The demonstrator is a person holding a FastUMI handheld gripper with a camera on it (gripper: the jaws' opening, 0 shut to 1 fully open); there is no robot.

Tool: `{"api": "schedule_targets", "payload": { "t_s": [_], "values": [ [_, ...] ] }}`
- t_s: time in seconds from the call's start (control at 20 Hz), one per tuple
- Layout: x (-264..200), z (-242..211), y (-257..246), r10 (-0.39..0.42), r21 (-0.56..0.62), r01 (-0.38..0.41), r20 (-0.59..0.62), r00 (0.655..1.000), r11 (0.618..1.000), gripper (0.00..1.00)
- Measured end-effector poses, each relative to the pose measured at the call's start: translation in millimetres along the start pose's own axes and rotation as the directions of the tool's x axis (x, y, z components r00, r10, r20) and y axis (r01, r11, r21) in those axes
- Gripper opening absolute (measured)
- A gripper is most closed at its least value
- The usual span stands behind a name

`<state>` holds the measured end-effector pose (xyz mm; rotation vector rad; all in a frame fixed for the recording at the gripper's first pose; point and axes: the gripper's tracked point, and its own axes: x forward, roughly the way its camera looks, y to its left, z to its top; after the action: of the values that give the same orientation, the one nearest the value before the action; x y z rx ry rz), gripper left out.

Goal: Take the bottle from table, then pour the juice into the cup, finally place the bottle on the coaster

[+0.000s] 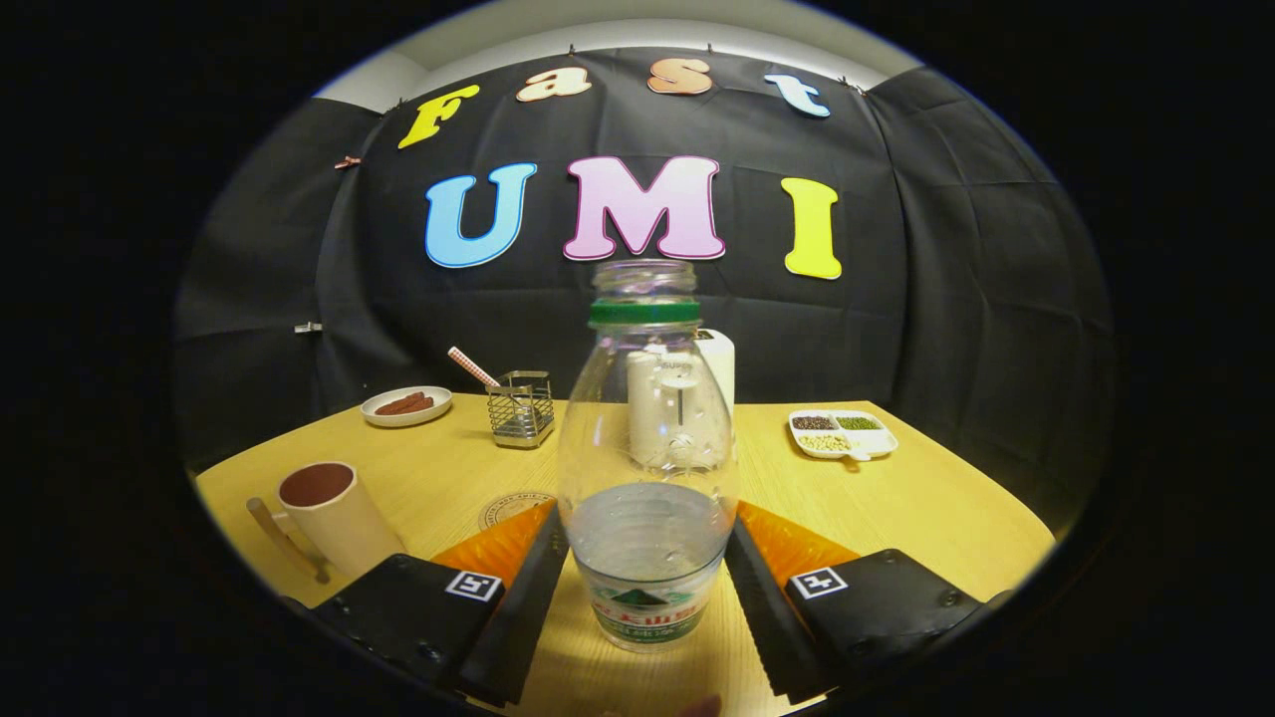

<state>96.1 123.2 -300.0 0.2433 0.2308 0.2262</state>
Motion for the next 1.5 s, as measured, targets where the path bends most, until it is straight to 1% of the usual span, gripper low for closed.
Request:
{"api": "schedule_targets", "payload": {
  "t_s": [0.2,0.3,0.5,0.65,0.7,0.8,0.9,0.95,1.0,1.05,1.1,1.15,1.25,1.4,1.5],
  "values": [
    [-5,3,1,0.006,0.016,-0.006,-0.002,1.0,1.0,0.95],
    [-10,13,1,0.006,0.011,-0.006,0.007,1.0,1.0,0.96],
    [-29,60,-5,0.005,-0.005,-0.004,0.064,0.998,1.0,0.96],
    [-41,102,-9,0.015,-0.033,-0.011,0.107,0.994,0.999,0.96],
    [-41,107,-6,0.029,-0.037,-0.026,0.108,0.994,0.999,0.96],
    [-35,83,-1,0.046,-0.074,-0.042,0.043,0.998,0.996,0.96],
    [-27,37,4,0.061,-0.072,-0.063,-0.029,0.998,0.995,0.96],
    [-22,22,6,0.062,-0.071,-0.065,-0.05,0.997,0.995,0.96],
    [-18,13,3,0.041,-0.078,-0.046,-0.057,0.998,0.996,0.97],
    [-13,18,3,0.036,-0.076,-0.038,-0.039,0.999,0.996,0.92],
    [-10,25,9,0.054,-0.067,-0.055,-0.02,0.998,0.996,0.79],
    [-6,33,17,0.062,-0.059,-0.062,0.002,0.998,0.996,0.78],
    [7,47,43,0.107,-0.031,-0.106,0.018,0.994,0.994,0.78],
    [37,70,77,0.153,-0.054,-0.15,0.058,0.987,0.987,0.78],
    [64,76,94,0.172,-0.064,-0.168,0.07,0.983,0.984,0.78]
  ]
}}
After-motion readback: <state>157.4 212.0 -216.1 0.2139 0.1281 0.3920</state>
